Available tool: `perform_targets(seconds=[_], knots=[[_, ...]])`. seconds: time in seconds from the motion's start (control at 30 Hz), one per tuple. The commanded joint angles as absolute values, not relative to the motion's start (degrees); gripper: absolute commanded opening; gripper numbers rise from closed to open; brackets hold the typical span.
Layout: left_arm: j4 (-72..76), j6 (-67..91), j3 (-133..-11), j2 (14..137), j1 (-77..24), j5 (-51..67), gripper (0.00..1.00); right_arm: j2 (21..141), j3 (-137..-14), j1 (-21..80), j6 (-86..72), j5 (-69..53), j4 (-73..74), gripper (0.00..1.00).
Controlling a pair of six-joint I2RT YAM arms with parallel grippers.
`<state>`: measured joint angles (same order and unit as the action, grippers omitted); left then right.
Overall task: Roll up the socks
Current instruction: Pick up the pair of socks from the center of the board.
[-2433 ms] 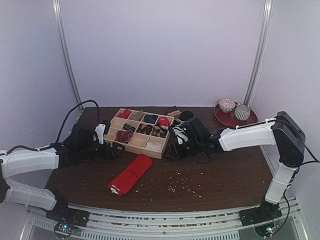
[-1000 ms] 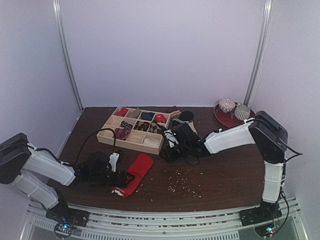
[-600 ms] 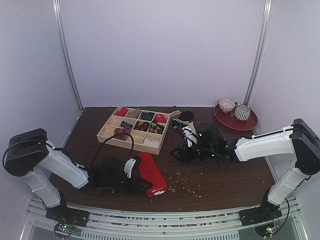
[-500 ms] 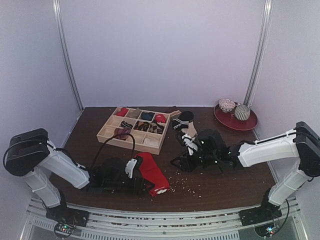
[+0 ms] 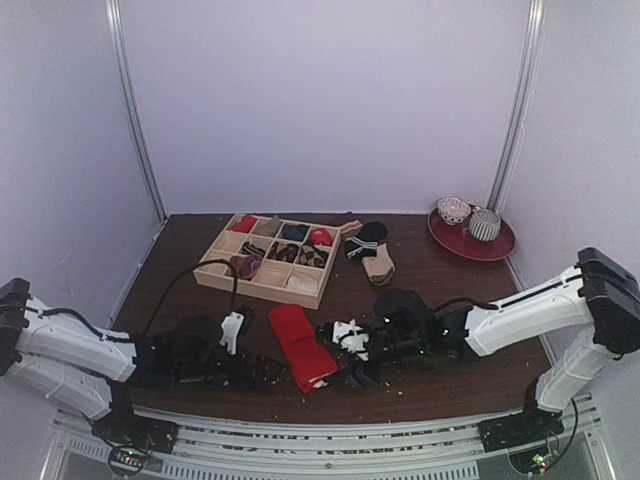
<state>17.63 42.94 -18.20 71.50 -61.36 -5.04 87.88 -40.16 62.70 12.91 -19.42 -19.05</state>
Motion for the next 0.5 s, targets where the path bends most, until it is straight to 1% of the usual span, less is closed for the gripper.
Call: perform_targets(seconds=[0.0, 0.1, 0.2, 0.33, 0.47], knots=[[12.03, 38.17, -17.57, 66.77, -61.70, -12.94, 0.98, 97.47, -47.53, 65.37, 25.11, -20.57, -14.80, 0.66], [11.05, 38.36, -16.53, 63.86, -61.70, -16.81, 0.98, 102.20, -51.52, 66.22, 28.08, -20.73, -12.03, 0.65], [10.94, 38.05, -15.32, 61.25, -61.70, -18.35, 0.98, 103.29, -51.07, 66.22, 29.72, -20.70, -12.03, 0.65], [13.28, 36.61, -13.10, 57.79, -61.70, -16.91, 0.98, 102.79, -49.94, 66.23, 31.12, -20.53, -11.22, 0.66], [15.84, 34.34, -11.55, 55.42, -61.70, -15.51, 0.98, 104.81, -50.65, 66.15, 32.36, -18.22, -11.15, 0.66]])
